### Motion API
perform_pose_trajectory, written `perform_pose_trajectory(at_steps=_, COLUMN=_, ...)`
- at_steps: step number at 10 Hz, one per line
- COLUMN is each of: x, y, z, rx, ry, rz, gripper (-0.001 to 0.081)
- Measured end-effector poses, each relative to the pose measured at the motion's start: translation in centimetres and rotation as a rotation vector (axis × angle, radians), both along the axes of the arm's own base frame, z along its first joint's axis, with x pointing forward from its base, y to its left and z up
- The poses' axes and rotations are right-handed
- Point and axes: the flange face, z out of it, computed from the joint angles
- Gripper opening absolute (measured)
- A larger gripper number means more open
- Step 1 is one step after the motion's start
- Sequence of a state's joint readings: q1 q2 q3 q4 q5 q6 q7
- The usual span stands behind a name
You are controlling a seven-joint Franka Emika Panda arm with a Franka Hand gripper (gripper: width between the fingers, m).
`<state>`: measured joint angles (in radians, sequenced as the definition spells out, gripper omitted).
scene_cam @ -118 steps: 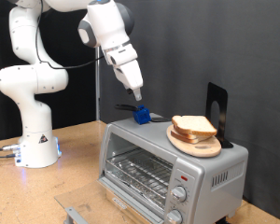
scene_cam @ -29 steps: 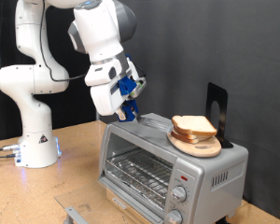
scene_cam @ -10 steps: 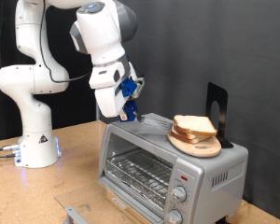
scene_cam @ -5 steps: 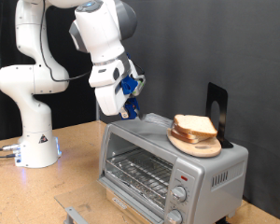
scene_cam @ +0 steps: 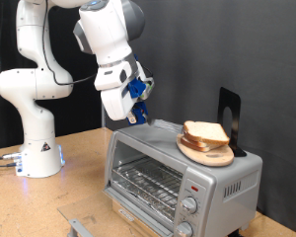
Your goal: Make a piece of toast with the oven
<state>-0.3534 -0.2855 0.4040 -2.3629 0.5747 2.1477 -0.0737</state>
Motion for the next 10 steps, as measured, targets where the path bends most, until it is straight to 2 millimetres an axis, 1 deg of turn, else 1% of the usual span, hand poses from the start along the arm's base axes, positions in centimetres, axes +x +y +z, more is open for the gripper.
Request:
perform_pose_trajectory(at_steps=4, x=0.0, y=0.1, z=0.2, rx=-0.003, ry=-0.003, rz=-0.021, gripper=0.0392)
perform_pose_trajectory(at_steps=10, x=0.9, y=2.0, z=-0.4, rx=-0.034, ry=-0.005, rz=-0.076, gripper=0.0392)
